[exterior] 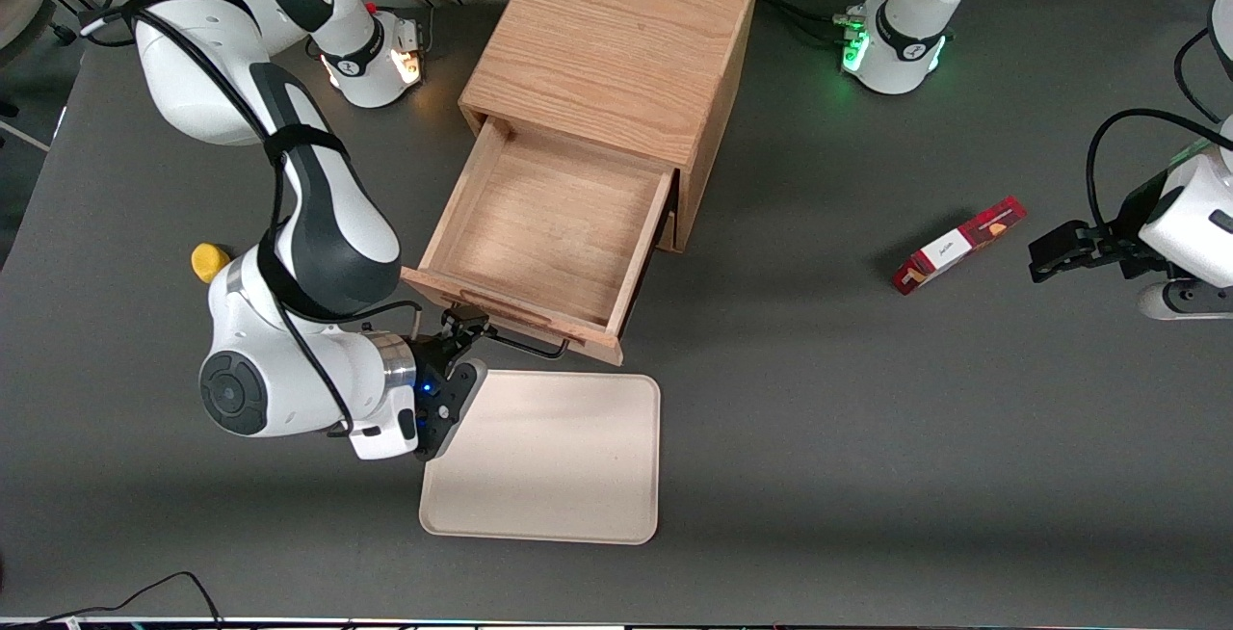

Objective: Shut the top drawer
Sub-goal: 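Press the right gripper against the drawer front beside the handle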

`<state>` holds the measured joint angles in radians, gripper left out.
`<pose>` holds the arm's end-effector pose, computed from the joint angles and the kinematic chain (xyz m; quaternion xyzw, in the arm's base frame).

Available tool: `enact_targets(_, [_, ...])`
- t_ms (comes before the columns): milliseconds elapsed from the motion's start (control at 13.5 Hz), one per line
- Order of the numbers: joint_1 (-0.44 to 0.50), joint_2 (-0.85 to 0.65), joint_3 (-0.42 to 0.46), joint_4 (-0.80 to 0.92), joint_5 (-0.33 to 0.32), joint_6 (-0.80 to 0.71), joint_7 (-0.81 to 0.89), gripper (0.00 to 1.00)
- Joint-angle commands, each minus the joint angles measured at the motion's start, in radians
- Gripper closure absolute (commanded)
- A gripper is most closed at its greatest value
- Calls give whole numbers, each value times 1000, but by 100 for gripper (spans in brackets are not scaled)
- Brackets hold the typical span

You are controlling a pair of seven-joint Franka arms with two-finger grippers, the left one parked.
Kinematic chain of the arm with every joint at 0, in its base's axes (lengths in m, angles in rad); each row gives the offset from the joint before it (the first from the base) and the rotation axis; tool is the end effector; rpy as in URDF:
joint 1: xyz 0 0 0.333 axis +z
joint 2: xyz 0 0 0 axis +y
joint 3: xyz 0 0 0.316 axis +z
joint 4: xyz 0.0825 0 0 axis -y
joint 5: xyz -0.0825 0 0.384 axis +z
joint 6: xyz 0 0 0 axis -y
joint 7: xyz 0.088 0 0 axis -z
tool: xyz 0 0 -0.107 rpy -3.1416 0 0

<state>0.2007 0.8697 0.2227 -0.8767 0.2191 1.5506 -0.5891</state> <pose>0.7028 0.2699 0.3811 -0.8723 -0.4402 0.0673 0.2022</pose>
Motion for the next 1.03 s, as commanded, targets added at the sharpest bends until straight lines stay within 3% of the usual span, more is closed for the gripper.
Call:
enact_targets(0, [3, -4, 0, -28, 20, 9, 17, 0])
enact_targets(295, [13, -8, 1, -45, 14, 13, 15, 0])
enact_targets(665, [26, -18, 46, -71, -52, 17, 15, 0])
enact_targets(960, [25, -84, 67, -174, -69, 22, 17, 0])
